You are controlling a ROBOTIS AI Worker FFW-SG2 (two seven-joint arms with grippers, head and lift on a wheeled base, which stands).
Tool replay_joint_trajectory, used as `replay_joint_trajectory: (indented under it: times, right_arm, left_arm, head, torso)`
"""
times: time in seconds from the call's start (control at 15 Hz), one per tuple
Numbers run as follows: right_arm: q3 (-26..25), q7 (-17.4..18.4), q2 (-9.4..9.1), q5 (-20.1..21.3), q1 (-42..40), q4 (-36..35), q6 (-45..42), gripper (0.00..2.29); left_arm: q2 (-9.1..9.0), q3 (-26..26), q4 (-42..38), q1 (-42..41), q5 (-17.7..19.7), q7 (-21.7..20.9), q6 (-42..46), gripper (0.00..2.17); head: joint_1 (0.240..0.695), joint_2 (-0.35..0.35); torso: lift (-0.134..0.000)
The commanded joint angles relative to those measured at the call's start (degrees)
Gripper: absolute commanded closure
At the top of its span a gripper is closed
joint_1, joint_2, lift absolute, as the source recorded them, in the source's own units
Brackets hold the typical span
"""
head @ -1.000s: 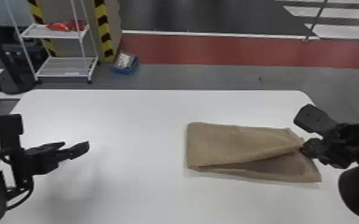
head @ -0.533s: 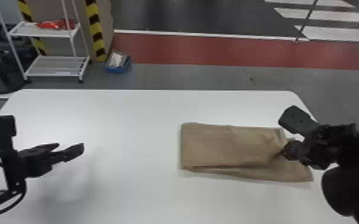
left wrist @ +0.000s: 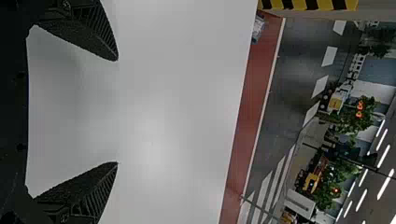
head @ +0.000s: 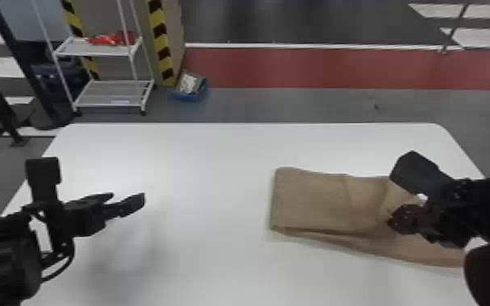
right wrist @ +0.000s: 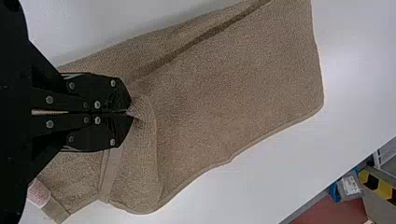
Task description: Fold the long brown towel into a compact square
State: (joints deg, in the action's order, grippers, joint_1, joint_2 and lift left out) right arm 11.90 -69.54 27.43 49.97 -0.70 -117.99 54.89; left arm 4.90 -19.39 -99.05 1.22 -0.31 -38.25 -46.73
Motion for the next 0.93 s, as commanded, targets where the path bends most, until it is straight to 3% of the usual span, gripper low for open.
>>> replay_joint_trajectory:
  times: [0.0,0.4,0.6,0.87]
  right_arm:
    - [0.14,-0.42,0.0,0.57,-0.09,-0.05,-0.08,1.54]
    - [4.45,-0.5,-2.64,1.01,-0.44,-0.22,0.09,1.54]
    - [7.0,0.46,-4.22,1.54,0.35,-0.14,0.09,1.54]
    - [8.93,2.57,-5.98,1.98,1.75,-0.22,0.45,1.54]
  left_arm:
    - [-0.07,1.2,-1.67,-1.04,0.39,-0.07,-0.16,0.09]
    - [-0.69,7.53,-5.01,-2.18,1.01,0.11,-1.04,0.09]
    - [-0.69,8.76,-5.98,-2.18,1.01,0.37,-1.57,0.09]
    - [-0.86,13.07,-6.68,-2.18,1.27,3.98,-1.57,0.09]
  head:
    - [0.695,0.017]
    - [0.695,-0.028]
    - [0.695,-0.014]
    - [0.695,0.004]
  torso:
    - [-0.124]
    - [-0.124]
    - [-0.124]
    - [-0.124]
